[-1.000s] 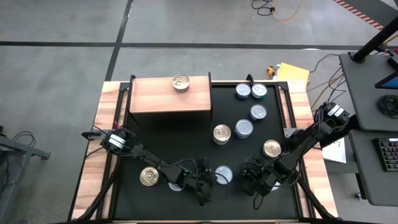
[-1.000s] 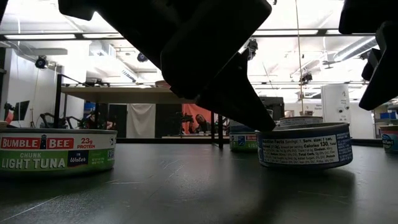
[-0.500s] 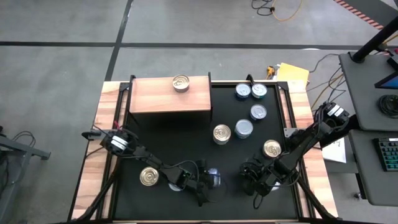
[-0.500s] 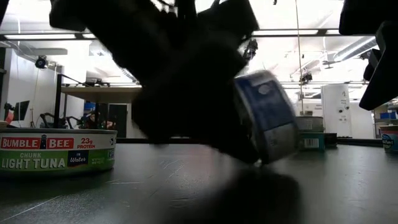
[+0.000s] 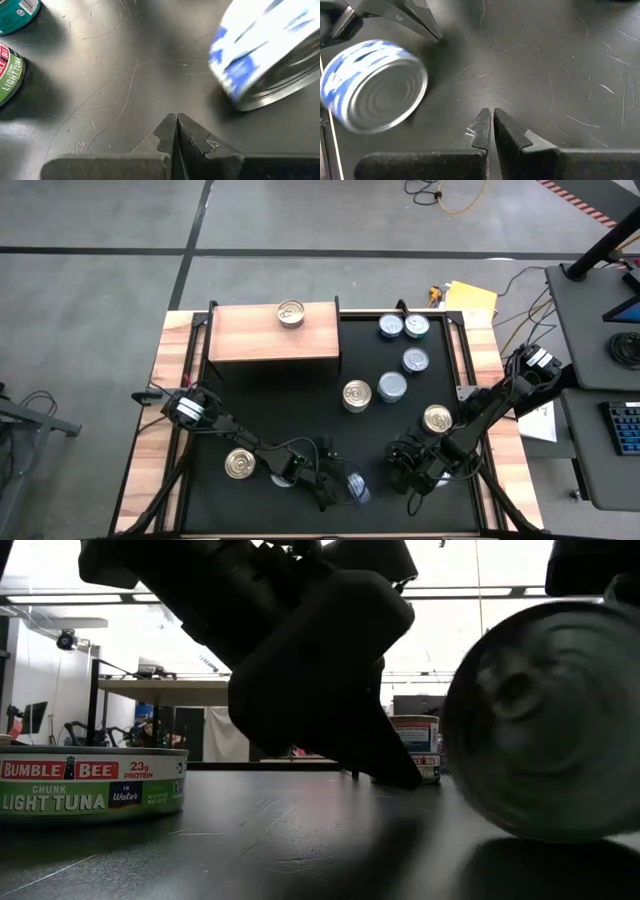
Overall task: Stack canned seafood by type on shelf
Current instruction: Put the blue tuna can on the shelf
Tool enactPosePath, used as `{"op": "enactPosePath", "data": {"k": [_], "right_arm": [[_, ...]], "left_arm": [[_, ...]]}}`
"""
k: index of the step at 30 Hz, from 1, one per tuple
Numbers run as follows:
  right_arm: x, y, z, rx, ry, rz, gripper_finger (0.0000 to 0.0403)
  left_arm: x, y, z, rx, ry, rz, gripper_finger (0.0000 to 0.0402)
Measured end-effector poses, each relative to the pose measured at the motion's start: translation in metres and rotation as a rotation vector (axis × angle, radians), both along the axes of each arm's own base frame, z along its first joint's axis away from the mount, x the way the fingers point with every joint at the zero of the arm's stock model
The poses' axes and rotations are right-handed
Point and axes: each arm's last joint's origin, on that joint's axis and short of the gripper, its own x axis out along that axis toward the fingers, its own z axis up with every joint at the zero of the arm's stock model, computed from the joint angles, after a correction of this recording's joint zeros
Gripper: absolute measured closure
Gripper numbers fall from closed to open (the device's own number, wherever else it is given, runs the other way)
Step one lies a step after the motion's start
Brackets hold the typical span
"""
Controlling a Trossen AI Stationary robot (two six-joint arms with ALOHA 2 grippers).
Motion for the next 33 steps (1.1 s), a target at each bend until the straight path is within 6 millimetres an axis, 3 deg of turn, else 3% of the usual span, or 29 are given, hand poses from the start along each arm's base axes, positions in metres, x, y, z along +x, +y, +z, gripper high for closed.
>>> {"op": "enactPosePath", "data": {"k": [3,7,11,16,20,24,28,33], "right_arm": [[-0.001,0.003,0.0,0.025,0.013,0.028,0.039],[-0.007,0.023,0.004,0.135,0.009,0.216,0.039],[-0.016,0.058,0.023,0.205,-0.218,0.444,0.039],[-0.022,0.081,0.038,0.251,-0.427,0.586,0.039],[-0.019,0.084,0.03,0.21,-0.427,0.59,0.0391],[-0.012,0.084,0.023,0.218,-0.41,0.488,0.039],[-0.006,0.084,0.029,0.266,-0.397,0.379,0.039],[-0.002,0.087,0.044,0.207,-0.309,0.297,0.039]], "left_arm": [[0.0,0.0,0.0,-0.004,0.0,0.006,0.0401],[-0.003,-0.001,-0.001,-0.011,0.022,0.021,0.0401],[-0.004,-0.002,-0.001,-0.013,0.022,0.029,0.0401],[-0.002,-0.002,0.0,-0.01,0.003,0.022,0.0401],[-0.001,-0.003,0.003,-0.01,-0.012,0.014,0.0401],[-0.002,-0.006,0.003,-0.008,-0.009,0.007,0.0401],[-0.006,-0.008,0.006,0.003,0.011,-0.001,0.0401],[-0.016,-0.011,0.011,0.058,0.056,0.0,0.0401]]}}
